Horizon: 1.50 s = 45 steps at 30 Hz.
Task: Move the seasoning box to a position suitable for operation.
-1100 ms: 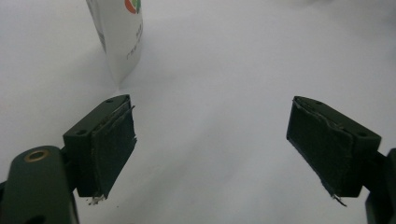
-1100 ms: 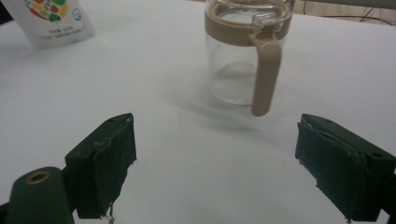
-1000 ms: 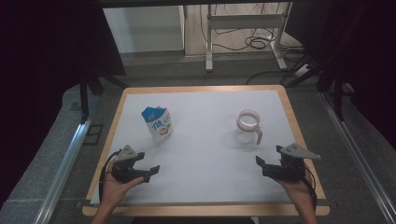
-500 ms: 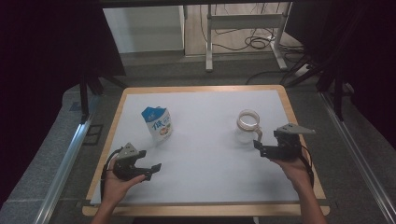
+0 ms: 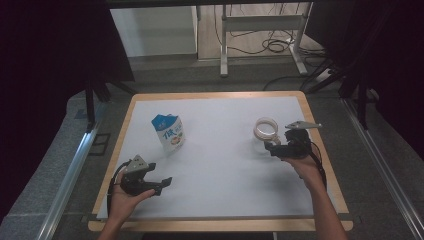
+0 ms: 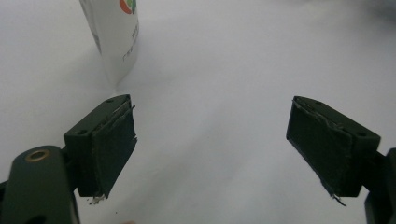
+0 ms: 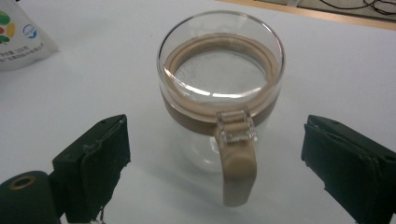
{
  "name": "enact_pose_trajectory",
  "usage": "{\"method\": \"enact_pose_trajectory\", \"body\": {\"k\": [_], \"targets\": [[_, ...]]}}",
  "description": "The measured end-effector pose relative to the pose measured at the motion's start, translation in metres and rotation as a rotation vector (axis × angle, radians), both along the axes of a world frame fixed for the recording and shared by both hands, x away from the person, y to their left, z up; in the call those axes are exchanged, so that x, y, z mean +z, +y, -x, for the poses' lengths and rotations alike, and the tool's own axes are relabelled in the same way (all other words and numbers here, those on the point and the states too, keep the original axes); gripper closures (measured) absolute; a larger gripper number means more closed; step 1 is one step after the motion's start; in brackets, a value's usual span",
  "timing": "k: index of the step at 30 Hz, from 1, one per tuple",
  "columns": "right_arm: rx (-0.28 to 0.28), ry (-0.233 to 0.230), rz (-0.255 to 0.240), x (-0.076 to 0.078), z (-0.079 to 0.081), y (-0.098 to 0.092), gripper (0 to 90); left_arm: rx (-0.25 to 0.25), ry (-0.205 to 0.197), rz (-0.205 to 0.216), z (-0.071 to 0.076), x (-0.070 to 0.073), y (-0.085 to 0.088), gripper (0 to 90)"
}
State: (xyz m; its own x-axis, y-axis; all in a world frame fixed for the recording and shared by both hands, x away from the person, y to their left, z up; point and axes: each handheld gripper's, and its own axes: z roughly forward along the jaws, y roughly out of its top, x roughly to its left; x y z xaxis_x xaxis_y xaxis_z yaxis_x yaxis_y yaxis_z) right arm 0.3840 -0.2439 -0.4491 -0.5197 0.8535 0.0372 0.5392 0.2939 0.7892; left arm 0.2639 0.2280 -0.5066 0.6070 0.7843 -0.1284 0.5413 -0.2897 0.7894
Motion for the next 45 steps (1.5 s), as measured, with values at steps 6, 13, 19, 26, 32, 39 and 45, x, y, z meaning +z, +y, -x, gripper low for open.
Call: {"method": "enact_pose_trajectory", "body": {"k": [6,13,19,26,32,39,45], "targets": [[0.001,0.014,0.019,-0.002,-0.013,0.011,7.7,-0.003,-0.004,-0.001,0.002,0.000,0.001,15.7],[-0.013,0.019,0.047,-0.006,-0.028,0.019,6.6,-0.009,-0.012,-0.003,0.002,0.000,0.003,15.7],[-0.017,0.034,0.032,-0.014,-0.047,0.025,6.6,-0.024,-0.024,0.000,0.005,0.000,0.004,15.7],[-0.006,0.051,0.079,-0.023,-0.062,0.038,8.4,-0.013,-0.028,-0.002,0.005,-0.001,0.006,15.9],[-0.012,0.063,0.086,-0.028,-0.067,0.040,10.0,0.000,-0.049,0.000,0.008,0.000,0.006,16.8],[-0.015,0.071,0.097,-0.030,-0.069,0.042,9.8,0.001,-0.058,0.007,0.009,0.000,0.006,16.9],[-0.010,0.061,0.128,-0.031,-0.069,0.044,10.9,-0.001,-0.054,0.005,0.009,0.000,0.006,16.9]]}}
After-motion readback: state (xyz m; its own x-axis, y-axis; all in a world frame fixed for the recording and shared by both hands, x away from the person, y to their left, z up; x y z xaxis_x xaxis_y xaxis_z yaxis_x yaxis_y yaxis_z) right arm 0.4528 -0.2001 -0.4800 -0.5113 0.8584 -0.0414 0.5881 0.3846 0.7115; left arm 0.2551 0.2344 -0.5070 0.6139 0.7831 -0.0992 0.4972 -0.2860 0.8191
